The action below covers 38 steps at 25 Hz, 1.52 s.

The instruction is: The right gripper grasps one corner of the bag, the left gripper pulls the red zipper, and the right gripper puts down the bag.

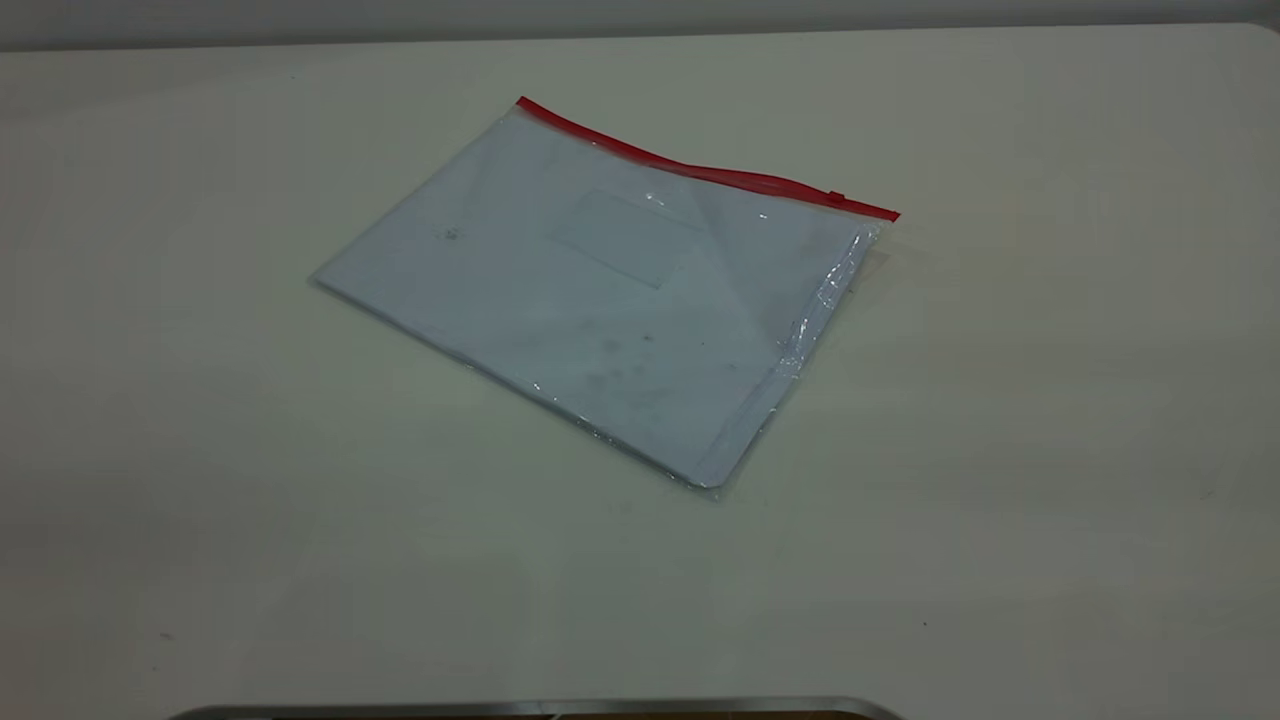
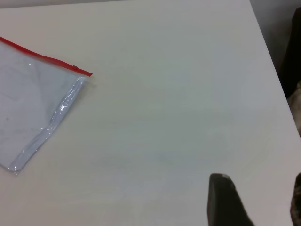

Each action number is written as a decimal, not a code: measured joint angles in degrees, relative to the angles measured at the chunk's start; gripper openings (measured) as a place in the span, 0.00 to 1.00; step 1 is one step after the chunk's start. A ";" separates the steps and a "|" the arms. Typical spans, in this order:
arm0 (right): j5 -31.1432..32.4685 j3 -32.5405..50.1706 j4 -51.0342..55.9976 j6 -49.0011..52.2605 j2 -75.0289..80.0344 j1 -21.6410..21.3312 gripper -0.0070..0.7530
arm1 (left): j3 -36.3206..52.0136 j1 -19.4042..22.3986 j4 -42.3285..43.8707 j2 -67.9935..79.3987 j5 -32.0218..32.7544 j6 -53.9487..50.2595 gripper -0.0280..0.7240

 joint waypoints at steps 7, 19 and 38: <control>0.00 0.00 0.00 0.00 0.00 0.00 0.51 | 0.00 0.00 0.00 0.00 0.00 0.00 0.72; 0.00 0.00 0.00 0.00 0.00 0.00 0.51 | 0.00 0.00 0.00 0.00 0.00 0.00 0.72; -0.06 0.00 1.65 0.00 0.00 0.00 0.51 | 0.00 0.00 0.00 0.00 0.00 -0.22 0.72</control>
